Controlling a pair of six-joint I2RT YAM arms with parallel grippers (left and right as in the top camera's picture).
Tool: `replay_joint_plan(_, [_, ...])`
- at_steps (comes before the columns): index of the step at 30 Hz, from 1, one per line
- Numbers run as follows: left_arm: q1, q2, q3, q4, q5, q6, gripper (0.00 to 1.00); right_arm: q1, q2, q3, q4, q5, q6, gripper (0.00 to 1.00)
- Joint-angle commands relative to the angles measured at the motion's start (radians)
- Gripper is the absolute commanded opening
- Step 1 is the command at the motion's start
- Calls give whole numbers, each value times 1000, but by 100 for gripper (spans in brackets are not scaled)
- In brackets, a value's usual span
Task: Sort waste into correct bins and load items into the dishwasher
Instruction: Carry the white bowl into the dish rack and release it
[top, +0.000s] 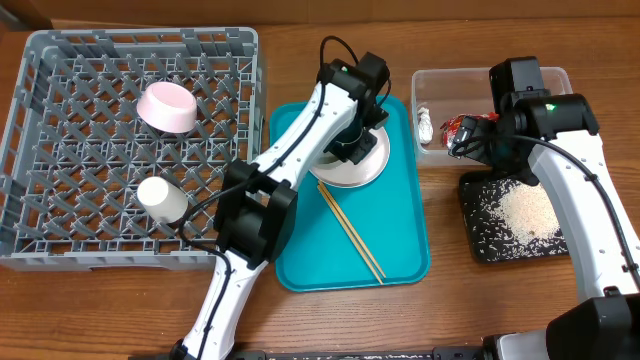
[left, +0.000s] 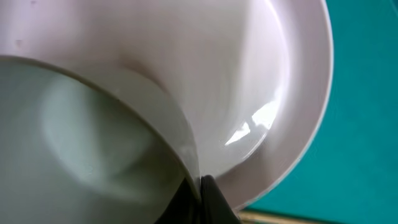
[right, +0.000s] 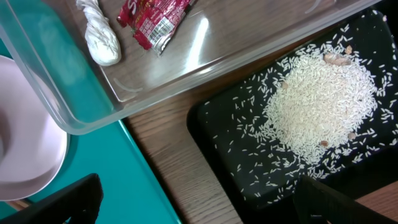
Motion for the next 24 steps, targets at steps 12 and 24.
replay_joint_plan(12, [293,-327,65,-57,513,157,4,0,-22,29,2,18,5,100])
replay_joint_plan(24, [661,-312,45,-95,931,368,4,1,-22,29,2,18,5,100])
